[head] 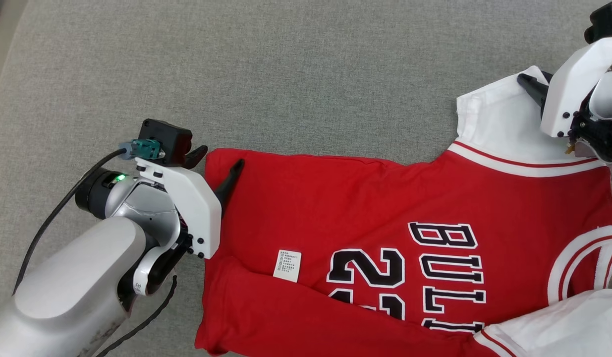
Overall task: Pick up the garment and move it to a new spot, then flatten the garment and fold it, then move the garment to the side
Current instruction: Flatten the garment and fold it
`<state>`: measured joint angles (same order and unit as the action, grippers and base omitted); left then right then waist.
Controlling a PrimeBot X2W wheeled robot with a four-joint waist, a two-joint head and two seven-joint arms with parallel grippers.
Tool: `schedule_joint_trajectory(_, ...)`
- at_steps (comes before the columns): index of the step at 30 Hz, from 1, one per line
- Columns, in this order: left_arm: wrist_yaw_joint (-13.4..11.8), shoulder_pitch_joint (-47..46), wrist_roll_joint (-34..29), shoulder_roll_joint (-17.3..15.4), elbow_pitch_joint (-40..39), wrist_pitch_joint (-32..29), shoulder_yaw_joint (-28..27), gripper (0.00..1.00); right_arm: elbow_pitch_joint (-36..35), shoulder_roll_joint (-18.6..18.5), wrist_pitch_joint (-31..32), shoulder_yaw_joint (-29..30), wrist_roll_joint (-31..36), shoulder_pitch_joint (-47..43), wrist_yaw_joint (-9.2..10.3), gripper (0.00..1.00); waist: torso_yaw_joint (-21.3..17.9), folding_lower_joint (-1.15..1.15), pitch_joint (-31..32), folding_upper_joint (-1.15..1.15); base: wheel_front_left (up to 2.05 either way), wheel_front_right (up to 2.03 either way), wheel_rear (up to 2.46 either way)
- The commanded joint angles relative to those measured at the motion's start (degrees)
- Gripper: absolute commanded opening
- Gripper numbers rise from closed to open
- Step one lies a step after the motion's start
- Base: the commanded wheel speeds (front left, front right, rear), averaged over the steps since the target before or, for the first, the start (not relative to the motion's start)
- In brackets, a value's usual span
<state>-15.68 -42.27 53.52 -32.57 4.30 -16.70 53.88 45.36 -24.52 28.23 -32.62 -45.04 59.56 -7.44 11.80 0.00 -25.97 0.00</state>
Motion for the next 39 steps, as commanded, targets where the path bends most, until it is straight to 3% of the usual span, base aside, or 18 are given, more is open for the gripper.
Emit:
schedule_joint_trajectory(1,-0.11,-0.16,0.24,-0.58,0.47,-0.2,-0.28,1.0,0.68,0.06,0.41,-0.76,-0.47,-1.15,-0.11,0.47,-0.29,0.0,0.22,0.0,0.0,0.0,0.0)
schedule_joint_trajectory(7,1.12,0.2,2.03,-0.3,3.37,-0.66,-0.85,0.98,0.4,0.49,0.57,-2.4,-2.3,-0.55,-0.11,0.45,-1.04,0.0,-0.07,0.0,0.0,0.0,0.0)
schedule_joint_trajectory(9,1.8,-0.2,2.4,-0.09,4.6,-0.74,-0.72,0.92,0.29,0.56,0.42,-2.9,-2.7,-0.4,-0.11,0.42,-1.24,0.0,-0.33,0.0,0.0,0.0,0.0)
schedule_joint_trajectory(10,2.13,-0.46,2.4,0.06,5.12,-0.68,-0.76,0.76,0.24,0.55,0.38,-3.14,-3.0,-0.28,-0.11,0.36,-1.31,0.0,-0.46,0.0,0.0,0.0,0.0)
schedule_joint_trajectory(11,2.38,-0.7,2.46,0.2,5.57,-0.55,-0.76,0.58,0.18,0.49,0.27,-3.39,-3.12,-0.24,-0.11,0.22,-1.37,0.0,-0.54,0.0,0.0,0.0,0.0)
schedule_joint_trajectory(12,2.59,-0.9,2.49,0.33,5.94,-0.36,-0.73,0.4,0.14,0.4,0.08,-3.67,-3.43,-0.23,-0.11,0.0,-1.41,0.0,-0.57,0.0,0.0,0.0,0.0)
schedule_joint_trajectory(13,2.82,-1.03,2.39,0.49,6.29,-0.09,-0.8,0.13,0.0,0.32,-0.14,-3.99,-3.67,-0.18,-0.11,0.0,-1.44,0.0,-0.54,0.0,0.0,0.0,0.0)
schedule_joint_trajectory(14,3.08,-1.06,2.35,0.62,6.67,0.15,-0.79,0.0,-0.22,0.21,-0.47,-4.23,-3.81,-0.19,-0.11,0.0,-1.46,0.0,-0.46,0.0,0.0,0.0,0.0)
schedule_joint_trajectory(27,4.14,1.01,3.08,0.56,10.11,3.63,-1.63,0.0,0.4,-0.81,-10.86,-4.74,-6.36,0.74,-0.11,0.0,-2.69,0.0,3.53,0.0,0.0,0.0,0.0)
schedule_joint_trajectory(36,5.19,2.74,4.97,-1.34,11.6,1.48,-1.3,0.0,-1.14,-0.71,-12.2,-8.31,-10.31,-2.48,-0.11,0.0,-5.63,0.0,8.28,0.0,0.0,0.0,0.0)
schedule_joint_trajectory(39,6.97,3.19,6.16,-2.48,12.36,-1.03,-0.62,0.0,-1.85,-0.75,-12.08,-9.9,-11.92,-3.97,-0.11,0.0,-6.74,0.0,10.72,0.0,0.0,0.0,0.0)
